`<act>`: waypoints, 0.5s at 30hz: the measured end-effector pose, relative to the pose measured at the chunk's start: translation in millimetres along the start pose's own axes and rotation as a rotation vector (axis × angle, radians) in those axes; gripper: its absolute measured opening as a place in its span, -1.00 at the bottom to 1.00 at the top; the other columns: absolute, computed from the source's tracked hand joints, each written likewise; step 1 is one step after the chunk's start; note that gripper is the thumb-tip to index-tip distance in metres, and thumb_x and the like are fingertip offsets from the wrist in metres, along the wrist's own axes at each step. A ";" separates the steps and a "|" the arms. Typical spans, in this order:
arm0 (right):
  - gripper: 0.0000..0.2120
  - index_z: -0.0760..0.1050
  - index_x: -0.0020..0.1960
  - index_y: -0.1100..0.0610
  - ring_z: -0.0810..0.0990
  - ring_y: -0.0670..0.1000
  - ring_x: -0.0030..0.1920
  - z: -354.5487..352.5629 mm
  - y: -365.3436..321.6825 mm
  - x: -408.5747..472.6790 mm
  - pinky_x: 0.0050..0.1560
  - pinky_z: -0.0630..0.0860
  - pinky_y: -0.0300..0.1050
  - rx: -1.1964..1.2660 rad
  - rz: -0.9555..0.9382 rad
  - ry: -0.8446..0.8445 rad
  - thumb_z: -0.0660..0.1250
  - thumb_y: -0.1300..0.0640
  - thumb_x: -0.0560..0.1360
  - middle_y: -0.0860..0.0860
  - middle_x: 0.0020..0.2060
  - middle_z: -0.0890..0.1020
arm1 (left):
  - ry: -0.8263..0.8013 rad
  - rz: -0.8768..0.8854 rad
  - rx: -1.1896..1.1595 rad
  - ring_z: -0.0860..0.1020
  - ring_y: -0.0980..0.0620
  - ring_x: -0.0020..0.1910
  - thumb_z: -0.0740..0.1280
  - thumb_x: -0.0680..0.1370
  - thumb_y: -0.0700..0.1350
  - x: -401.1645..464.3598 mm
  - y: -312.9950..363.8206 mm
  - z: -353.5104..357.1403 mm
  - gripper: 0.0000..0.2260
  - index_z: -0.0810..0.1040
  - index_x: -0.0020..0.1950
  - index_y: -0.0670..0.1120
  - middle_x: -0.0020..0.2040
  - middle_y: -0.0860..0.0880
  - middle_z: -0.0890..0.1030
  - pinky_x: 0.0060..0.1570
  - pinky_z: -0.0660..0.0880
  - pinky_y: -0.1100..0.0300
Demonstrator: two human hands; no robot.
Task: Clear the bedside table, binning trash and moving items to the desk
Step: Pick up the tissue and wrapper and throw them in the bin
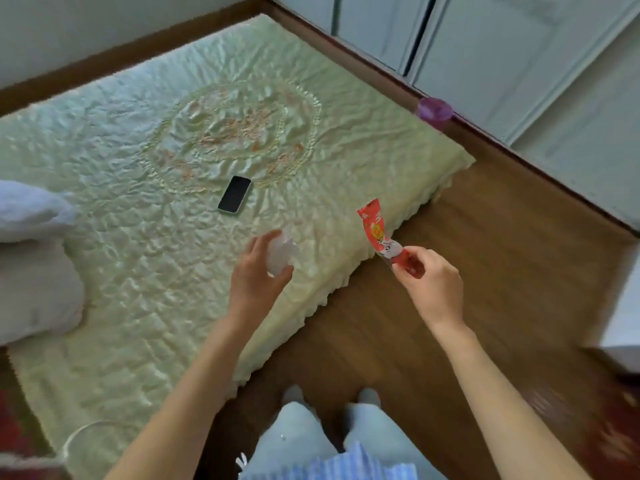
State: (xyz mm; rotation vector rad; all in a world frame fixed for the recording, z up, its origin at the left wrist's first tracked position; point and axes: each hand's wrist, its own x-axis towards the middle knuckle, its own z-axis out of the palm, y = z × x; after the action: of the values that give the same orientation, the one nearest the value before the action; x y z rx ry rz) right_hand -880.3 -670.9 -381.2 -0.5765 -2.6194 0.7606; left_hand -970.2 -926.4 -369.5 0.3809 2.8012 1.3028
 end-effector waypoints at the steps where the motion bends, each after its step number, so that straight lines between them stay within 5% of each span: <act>1: -0.81 0.60 -0.03 0.05 0.59 0.01 -0.19 -4.9 5.3 -3.1 -0.26 0.46 -0.13 -0.023 0.024 0.033 0.49 0.11 0.36 -0.04 -0.22 0.64 | -0.037 0.019 -0.012 0.45 0.09 0.03 0.45 0.41 -0.20 8.0 3.3 7.2 -0.50 0.43 0.32 -0.09 0.23 -0.06 0.50 -0.03 0.40 0.23; 6: -0.79 0.60 -0.04 0.07 0.60 0.08 -0.20 -32.7 38.4 -14.7 -0.25 0.53 -0.04 -0.099 0.158 0.166 0.49 0.14 0.34 0.01 -0.22 0.64 | -0.207 0.142 -0.070 0.51 0.00 0.06 0.45 0.41 -0.17 38.8 32.8 52.8 -0.50 0.42 0.32 -0.03 0.21 -0.02 0.49 -0.03 0.49 0.11; 15: -0.80 0.60 -0.02 0.07 0.59 0.04 -0.17 -82.2 113.9 3.3 -0.22 0.46 -0.12 -0.146 0.331 0.247 0.47 0.11 0.37 -0.02 -0.18 0.65 | -0.379 0.259 -0.069 0.42 0.08 0.04 0.44 0.43 -0.14 83.3 112.3 133.9 -0.49 0.40 0.35 -0.01 0.23 -0.01 0.47 -0.04 0.37 0.19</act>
State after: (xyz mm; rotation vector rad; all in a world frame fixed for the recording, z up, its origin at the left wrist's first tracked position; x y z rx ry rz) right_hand -815.2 -546.4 -380.0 -1.0920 -2.3911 0.5482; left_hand -1010.4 -737.2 -365.1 0.9064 2.4445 1.2091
